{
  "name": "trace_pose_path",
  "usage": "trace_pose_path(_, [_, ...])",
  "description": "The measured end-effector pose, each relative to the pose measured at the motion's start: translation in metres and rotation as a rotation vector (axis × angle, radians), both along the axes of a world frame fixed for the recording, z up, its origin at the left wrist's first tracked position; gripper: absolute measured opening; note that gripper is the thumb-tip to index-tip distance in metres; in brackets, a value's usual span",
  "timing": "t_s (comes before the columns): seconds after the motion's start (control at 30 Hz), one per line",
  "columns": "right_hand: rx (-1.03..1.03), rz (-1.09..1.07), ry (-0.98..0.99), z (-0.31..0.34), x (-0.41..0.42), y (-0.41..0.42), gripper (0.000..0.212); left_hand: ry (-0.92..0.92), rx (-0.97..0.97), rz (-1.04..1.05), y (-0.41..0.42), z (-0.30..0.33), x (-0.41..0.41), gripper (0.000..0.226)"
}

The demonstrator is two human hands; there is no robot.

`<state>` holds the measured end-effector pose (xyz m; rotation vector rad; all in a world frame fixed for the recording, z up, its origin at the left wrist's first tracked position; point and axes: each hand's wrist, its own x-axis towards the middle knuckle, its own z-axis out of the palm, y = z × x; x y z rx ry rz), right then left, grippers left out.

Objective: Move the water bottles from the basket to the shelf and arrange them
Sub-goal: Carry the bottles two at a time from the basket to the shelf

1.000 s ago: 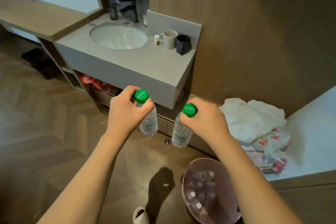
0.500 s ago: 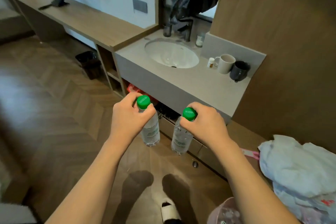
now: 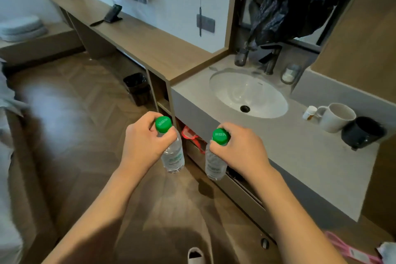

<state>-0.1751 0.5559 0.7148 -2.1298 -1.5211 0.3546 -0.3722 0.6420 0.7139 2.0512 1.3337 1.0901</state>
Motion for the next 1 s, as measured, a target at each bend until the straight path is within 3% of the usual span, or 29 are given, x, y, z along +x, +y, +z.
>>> trace_pose_path(0.2, [-0.011,0.076,0.000,-0.002,-0.005,0.102,0.023,-0.024,-0.045,0.049,0.088,-0.001,-0.006,0.016])
trace_pose_path(0.37, [-0.052,0.159,0.034,0.000,-0.023,0.183,0.017,-0.035,0.032,0.100,0.156,-0.009,-0.025,0.016])
trace_pose_path(1.0, [-0.039,0.341,0.054,0.010,-0.133,0.555,0.018,-0.090,-0.023,0.330,0.495,-0.011,-0.158,0.015])
